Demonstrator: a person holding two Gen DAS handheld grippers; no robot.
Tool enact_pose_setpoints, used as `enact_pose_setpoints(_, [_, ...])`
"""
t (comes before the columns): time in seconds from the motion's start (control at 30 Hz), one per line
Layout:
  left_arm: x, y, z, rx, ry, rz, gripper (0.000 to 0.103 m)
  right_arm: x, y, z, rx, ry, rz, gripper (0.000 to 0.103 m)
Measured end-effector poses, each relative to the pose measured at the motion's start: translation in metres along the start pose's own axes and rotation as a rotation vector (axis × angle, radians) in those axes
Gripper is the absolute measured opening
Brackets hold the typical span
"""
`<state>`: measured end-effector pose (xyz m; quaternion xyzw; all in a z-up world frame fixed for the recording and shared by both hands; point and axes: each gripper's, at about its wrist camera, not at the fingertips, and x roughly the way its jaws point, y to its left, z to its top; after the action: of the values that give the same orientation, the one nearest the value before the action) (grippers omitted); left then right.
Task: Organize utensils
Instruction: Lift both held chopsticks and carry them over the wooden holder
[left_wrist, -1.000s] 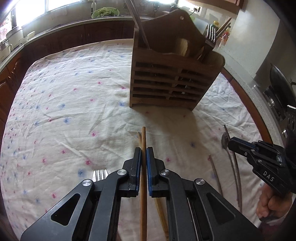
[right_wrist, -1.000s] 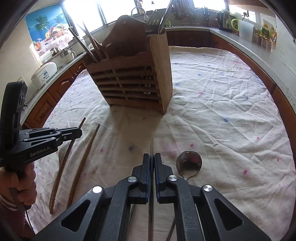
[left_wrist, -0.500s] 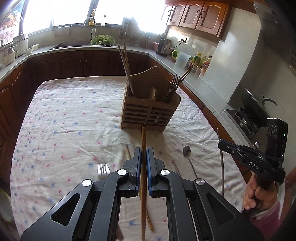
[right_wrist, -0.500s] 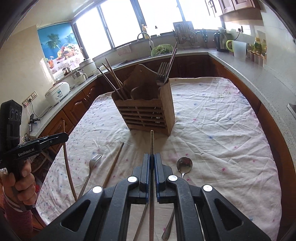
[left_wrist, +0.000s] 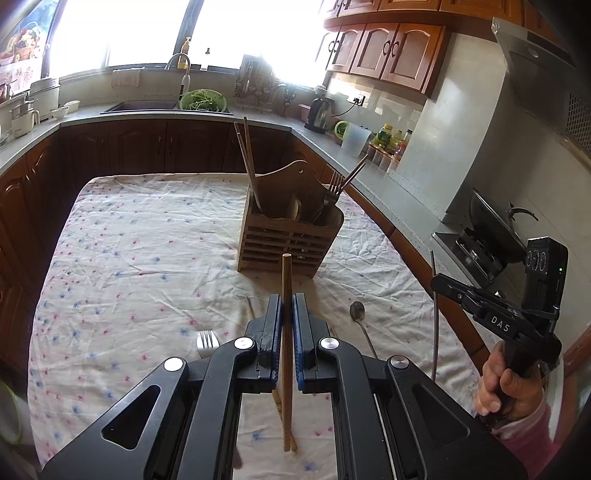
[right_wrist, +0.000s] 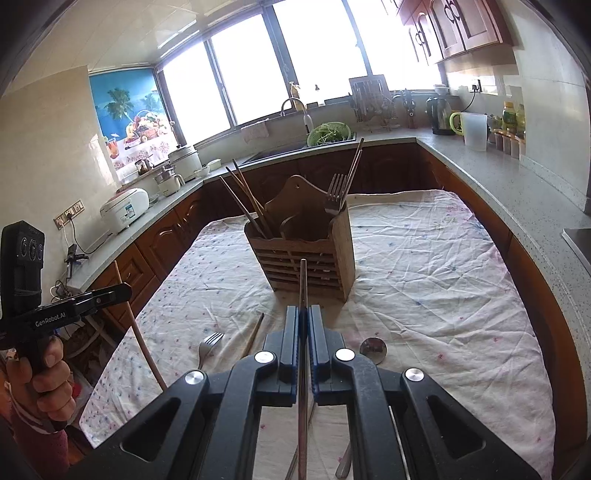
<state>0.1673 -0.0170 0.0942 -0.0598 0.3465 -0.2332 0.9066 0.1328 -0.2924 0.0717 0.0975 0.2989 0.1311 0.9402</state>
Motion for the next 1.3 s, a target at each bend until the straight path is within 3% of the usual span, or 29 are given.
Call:
enact_pose_setpoints(0.8, [-0.015, -0.003, 0.033, 0.000, -0.104, -0.006, 0.005, -0.008, 0.007, 0.025, -0.014, -0.103, 0.015, 0.005])
enact_pose_setpoints(1.3, [-0.012, 0.001, 0.128, -0.002, -0.325, 0.009, 0.005, 0.012, 0.007, 0.106, -0.002, -0.291, 0.000, 0.005])
